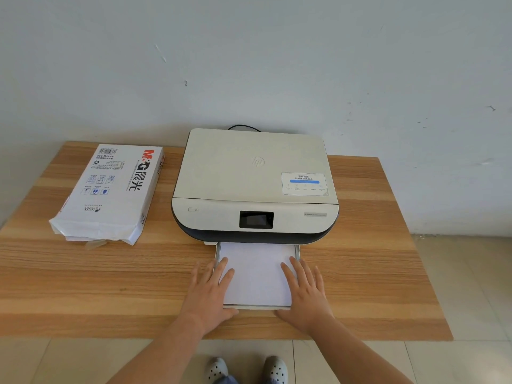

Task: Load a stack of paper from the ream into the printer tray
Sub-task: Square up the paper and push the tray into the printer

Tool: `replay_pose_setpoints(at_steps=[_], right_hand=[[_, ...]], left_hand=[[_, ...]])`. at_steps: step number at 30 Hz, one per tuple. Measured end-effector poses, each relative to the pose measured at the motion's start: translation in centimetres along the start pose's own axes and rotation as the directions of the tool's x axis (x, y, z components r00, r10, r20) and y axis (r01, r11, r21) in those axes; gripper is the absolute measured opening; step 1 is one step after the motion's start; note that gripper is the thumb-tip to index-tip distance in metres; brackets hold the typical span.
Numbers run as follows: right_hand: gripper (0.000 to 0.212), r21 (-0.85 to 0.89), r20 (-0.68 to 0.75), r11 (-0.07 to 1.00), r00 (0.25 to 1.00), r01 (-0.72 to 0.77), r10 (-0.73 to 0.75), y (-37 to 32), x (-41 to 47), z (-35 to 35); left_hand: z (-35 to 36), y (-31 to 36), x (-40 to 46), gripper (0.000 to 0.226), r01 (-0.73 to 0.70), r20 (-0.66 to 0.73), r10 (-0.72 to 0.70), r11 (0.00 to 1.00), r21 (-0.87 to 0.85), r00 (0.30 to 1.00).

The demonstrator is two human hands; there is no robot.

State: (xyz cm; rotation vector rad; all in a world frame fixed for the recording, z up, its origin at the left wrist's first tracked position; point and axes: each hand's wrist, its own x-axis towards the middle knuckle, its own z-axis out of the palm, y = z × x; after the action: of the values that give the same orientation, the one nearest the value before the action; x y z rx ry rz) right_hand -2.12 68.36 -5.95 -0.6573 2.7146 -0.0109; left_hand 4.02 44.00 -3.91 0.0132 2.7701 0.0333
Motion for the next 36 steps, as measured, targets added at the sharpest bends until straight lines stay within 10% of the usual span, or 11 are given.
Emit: replay_pose_setpoints(at_steps=[36], right_hand=[[0.112,-0.069,-0.188,0.997,0.982,0.013,-0.026,1.0,4.4,-1.5]], left_hand=[[-0.5,-1.2,5.1,0.097,-0.050,-0.184,0.076,0.989,0.140,0.980]])
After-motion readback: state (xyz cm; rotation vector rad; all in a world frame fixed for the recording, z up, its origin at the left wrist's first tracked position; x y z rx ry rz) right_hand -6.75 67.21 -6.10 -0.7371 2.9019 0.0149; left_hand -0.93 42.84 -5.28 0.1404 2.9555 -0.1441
